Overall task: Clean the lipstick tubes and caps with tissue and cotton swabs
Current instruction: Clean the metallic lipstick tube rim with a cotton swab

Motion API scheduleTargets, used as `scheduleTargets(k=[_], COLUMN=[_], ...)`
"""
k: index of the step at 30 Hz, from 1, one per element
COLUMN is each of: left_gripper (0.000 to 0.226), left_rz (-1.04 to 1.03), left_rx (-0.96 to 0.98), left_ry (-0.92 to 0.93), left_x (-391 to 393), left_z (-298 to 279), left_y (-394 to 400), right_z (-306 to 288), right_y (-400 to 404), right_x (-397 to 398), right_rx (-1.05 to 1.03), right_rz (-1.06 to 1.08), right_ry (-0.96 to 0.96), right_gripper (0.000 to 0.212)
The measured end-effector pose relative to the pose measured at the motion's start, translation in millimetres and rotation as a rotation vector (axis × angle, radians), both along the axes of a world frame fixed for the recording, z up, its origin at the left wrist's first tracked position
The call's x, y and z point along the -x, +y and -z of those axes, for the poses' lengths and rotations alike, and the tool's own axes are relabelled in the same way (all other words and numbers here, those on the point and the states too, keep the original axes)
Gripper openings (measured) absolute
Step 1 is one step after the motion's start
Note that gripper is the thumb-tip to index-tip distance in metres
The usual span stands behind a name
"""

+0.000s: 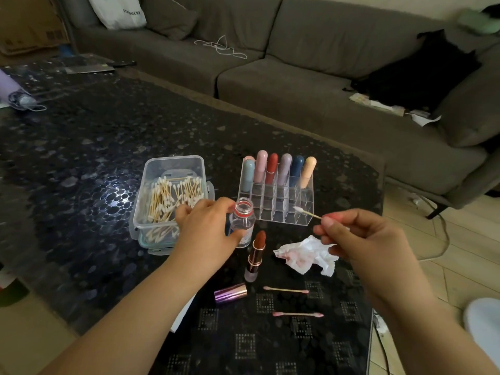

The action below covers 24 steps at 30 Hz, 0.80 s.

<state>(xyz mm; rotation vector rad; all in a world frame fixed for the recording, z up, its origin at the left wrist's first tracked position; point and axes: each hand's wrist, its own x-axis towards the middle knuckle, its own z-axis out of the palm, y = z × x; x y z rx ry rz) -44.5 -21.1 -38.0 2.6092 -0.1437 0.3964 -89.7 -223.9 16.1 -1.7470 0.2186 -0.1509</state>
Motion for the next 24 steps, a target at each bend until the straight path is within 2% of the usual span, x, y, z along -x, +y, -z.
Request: scheduleTargets(k=[3,5,6,9,12,19,24], left_gripper=[0.061,0.05,0.044,0.039,0.045,0.04,0.029], left_rz=[-0.001,0.029,0.047,0.137,0.151,0.077,0.054], left_rx=[-0.033,0.035,0.087,0.236,0.208,0.166,0.194], left_ry=[-0.078,-0.203,-0.208,0.022,0.18,0.294,0.343], left_x=[11.0,22.4,28.5,45.8,54.0,51.8,50.2], left_z=[0.3,-4.9,-9.0,-15.7,-11.0,-6.4,-9.1], left_y=[5.1,7.9,9.2,6.9,-1.7,-15.5,-19.4], right_z=[7.9,14.7,17.4,19.6,15.2,12.6,11.7], right_y=[-0.2,-0.5,-0.4,-0.5,-3.1,-4.5,-5.8], right_x=[6.6,11.9,14.2,17.9,19.6,25.5,26.8], right_rx=[-0.118,-0.173,-0.197,-0.232,-0.256,-0.295,-0.303], right_rz=[0.013,0.023,0.027,0.022,0.011,-0.033,-0.045], right_ry=[0.035,0.048,0.053,0.056,0.021,-0.005,-0.021], right_gripper=[0.007,0.007,0.008,0.009,0.007,0.004,0.022])
